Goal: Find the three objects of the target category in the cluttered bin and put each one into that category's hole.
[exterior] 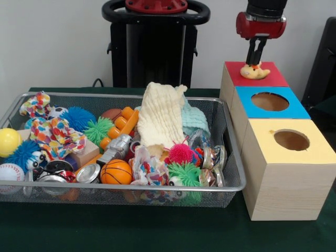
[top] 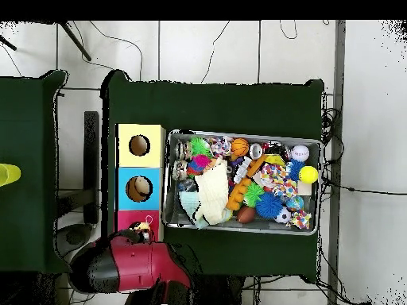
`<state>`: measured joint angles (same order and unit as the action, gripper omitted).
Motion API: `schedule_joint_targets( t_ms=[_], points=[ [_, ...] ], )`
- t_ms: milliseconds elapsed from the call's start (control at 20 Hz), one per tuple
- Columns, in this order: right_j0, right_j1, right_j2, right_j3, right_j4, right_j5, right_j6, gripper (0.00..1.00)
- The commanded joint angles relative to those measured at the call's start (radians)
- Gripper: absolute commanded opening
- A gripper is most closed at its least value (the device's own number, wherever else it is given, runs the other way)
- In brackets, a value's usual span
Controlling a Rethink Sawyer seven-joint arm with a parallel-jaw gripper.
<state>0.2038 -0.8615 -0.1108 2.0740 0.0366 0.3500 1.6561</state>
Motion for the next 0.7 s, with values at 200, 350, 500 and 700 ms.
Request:
schedule_joint_targets(
  t_ms=[200,350,500,700],
  points=[
    [0.011,0.099,0.032,-0.039,0.029,-0.086,0.212,0.0],
    [0.019,0.12,0.024,-0.053,0.034,-0.104,0.216,0.0],
    [0.03,0.147,0.018,-0.063,0.039,-0.125,0.221,0.0],
    [0.023,0.156,0.018,-0.067,0.04,-0.133,0.21,0.0]
  ],
)
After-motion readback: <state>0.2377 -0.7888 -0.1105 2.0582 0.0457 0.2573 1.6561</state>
